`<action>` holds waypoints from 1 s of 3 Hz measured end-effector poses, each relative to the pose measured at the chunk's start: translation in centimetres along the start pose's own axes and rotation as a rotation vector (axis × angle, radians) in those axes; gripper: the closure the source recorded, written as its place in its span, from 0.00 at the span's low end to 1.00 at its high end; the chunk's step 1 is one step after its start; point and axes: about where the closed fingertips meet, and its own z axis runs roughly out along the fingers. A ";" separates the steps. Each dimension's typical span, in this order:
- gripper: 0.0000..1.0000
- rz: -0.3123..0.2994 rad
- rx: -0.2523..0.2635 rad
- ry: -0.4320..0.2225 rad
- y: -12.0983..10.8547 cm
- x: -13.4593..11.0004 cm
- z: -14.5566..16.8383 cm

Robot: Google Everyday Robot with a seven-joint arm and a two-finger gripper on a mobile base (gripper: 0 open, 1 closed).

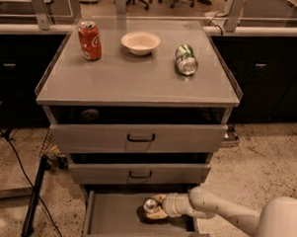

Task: Pick orange can from bottom drawer and place on counter

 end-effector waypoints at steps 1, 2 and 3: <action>1.00 -0.053 0.009 -0.001 0.4 -6.3 -5.6; 1.00 -0.052 0.007 -0.002 0.4 -6.3 -5.6; 1.00 -0.019 -0.023 -0.044 0.2 -9.6 -9.2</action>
Offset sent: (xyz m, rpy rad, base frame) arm -0.0055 -0.0030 0.0590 0.0022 -0.0239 0.0061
